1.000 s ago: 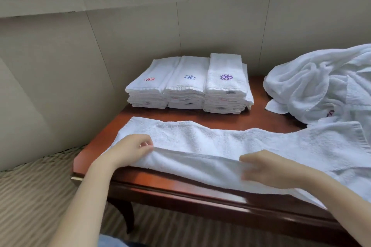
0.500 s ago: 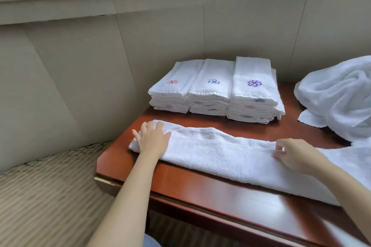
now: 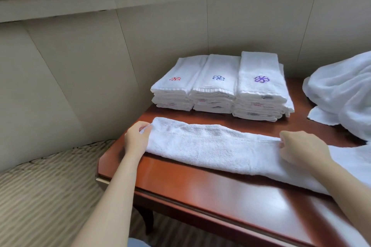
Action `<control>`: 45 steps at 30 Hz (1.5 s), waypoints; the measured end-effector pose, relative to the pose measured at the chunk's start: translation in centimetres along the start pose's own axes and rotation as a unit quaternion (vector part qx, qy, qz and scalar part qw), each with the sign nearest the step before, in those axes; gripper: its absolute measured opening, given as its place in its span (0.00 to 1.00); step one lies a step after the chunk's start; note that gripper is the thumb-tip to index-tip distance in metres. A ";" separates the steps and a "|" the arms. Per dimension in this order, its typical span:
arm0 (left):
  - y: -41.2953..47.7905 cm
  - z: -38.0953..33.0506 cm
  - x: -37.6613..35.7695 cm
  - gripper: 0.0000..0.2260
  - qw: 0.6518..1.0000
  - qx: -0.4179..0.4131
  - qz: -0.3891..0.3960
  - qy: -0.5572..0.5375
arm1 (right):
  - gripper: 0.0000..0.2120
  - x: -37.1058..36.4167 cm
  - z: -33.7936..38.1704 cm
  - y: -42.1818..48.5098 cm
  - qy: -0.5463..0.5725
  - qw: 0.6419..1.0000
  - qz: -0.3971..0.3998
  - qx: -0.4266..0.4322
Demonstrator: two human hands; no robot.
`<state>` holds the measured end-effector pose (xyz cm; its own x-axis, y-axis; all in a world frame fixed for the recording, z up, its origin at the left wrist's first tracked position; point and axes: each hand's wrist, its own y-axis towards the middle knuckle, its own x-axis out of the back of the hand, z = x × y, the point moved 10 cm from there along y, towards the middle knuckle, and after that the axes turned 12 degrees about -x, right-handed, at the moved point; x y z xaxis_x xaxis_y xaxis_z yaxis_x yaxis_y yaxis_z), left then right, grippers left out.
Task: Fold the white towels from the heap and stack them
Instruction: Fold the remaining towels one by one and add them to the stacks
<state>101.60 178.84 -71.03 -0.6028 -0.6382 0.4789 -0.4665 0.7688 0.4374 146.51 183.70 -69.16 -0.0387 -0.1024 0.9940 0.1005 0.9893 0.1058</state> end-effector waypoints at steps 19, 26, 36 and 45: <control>1.4 -0.4 -1.1 0.05 0.991 0.028 -0.051 0.123 | 0.05 0.1 -1.1 -0.3 0.039 0.998 -0.047 -0.020; 1.9 0.0 -0.4 0.09 0.989 0.044 -0.091 0.104 | 0.04 -0.4 -2.3 0.3 0.080 0.995 -0.025 -0.056; 2.5 -0.4 -0.8 0.19 0.962 0.073 0.172 0.201 | 0.13 -2.0 -1.5 0.5 0.096 0.994 0.035 -0.029; 0.9 -0.7 -1.3 0.15 0.922 0.090 0.112 0.359 | 0.09 -1.1 -1.6 -0.7 0.082 0.996 0.020 0.001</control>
<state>102.40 180.39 -70.73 -0.1431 -0.2757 0.9505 -0.5214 0.8373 0.1644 148.08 182.95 -70.28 0.1276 -0.0783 0.9887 0.0969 0.9931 0.0661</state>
